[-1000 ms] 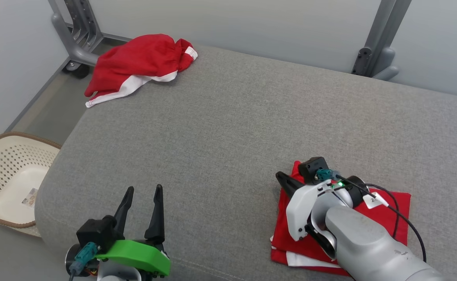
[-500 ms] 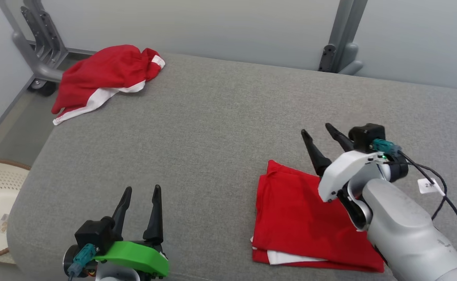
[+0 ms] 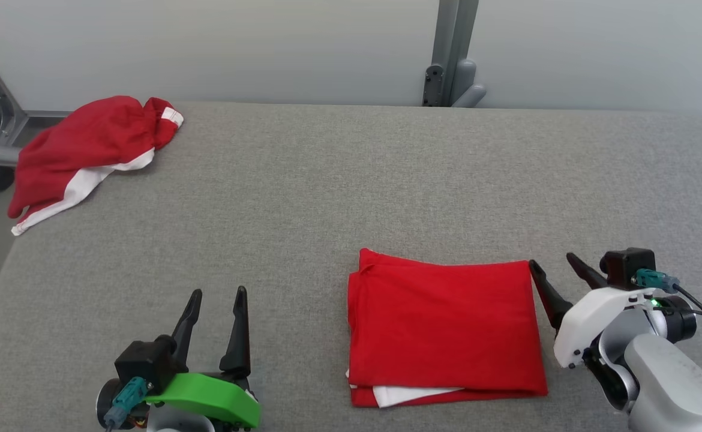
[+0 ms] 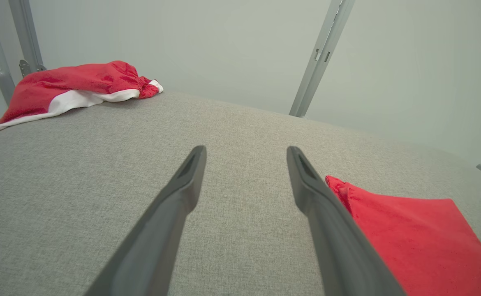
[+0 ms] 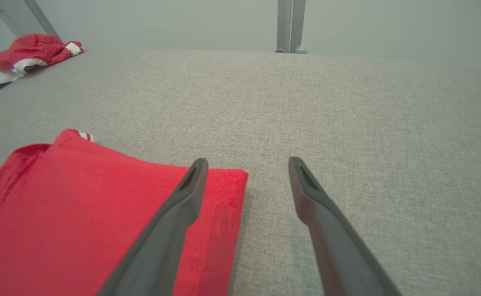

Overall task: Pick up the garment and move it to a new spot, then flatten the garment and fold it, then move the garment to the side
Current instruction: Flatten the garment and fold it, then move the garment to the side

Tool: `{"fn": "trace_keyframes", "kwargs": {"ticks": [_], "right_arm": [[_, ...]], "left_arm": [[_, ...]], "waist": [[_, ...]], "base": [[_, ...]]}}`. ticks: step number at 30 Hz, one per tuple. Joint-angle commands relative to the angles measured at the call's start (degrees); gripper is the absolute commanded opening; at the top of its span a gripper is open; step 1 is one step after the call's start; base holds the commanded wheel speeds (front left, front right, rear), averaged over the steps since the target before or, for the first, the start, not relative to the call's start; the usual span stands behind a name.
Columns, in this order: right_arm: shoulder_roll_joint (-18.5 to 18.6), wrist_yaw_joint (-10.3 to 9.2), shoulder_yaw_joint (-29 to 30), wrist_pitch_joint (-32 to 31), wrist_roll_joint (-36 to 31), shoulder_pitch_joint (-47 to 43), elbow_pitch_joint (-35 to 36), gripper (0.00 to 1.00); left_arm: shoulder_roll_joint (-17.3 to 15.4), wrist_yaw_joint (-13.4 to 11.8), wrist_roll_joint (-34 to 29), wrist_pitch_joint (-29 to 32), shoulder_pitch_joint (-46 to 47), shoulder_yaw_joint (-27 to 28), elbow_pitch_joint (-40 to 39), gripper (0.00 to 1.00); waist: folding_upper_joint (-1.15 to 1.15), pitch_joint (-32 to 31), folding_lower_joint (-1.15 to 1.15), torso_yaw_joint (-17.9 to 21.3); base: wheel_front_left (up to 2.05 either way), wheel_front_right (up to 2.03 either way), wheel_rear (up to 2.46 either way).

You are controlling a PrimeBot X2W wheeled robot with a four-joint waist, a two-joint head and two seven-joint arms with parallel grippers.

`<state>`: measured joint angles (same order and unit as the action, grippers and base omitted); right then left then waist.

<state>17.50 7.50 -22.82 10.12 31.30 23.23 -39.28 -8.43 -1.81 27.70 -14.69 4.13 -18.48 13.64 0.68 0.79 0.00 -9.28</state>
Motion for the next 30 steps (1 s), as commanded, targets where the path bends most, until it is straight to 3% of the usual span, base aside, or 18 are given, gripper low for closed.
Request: {"fn": "trace_keyframes", "kwargs": {"ticks": [1, 9, 25, 26, 27, 30], "right_arm": [[1.4, -0.03, -1.0, -2.7, 0.5, -1.9, 1.6, 1.00], [5.3, -0.03, -2.9, -14.2, 6.7, -5.6, 7.7, 1.00], [4.4, -0.03, -2.5, -27.8, 16.8, -5.5, 6.8, 1.00], [4.2, -0.03, -2.5, -28.0, 16.8, -5.3, 6.4, 0.80], [3.9, -0.03, -2.4, -27.9, 17.0, -5.1, 6.1, 0.49], [3.8, -0.02, -2.5, -27.3, 16.8, -4.2, 5.7, 0.00]], "left_arm": [[-0.2, -0.2, 0.0, 0.0, 0.0, -0.1, 0.0, 1.00], [-0.2, 0.0, 0.3, -0.1, 0.9, -0.3, 0.2, 1.00], [-0.2, 0.3, 0.3, -0.3, 1.4, -0.5, 1.2, 1.00], [-0.2, 0.3, 0.3, -0.4, 1.3, -0.5, 1.2, 1.00], [-0.3, 0.3, 0.3, -0.4, 1.2, -0.5, 1.2, 1.00], [-0.5, 0.0, 0.2, -0.4, 1.0, -0.5, 0.9, 1.00]], "waist": [[-0.68, 0.4, 0.00, 1.4], [-0.68, 1.7, 0.00, 1.0], [-0.68, 2.8, 0.00, -3.4], [-0.68, 2.8, 0.00, -3.5], [-0.68, 2.7, 0.00, -3.6], [-0.68, 2.4, 0.00, -3.4]], "base": [[0.00, 0.00, 0.00], [0.00, 0.00, 0.00], [0.00, 0.00, 0.00], [0.00, 0.00, 0.00], [0.00, 0.00, 0.00], [0.00, 0.00, 0.00]]}}
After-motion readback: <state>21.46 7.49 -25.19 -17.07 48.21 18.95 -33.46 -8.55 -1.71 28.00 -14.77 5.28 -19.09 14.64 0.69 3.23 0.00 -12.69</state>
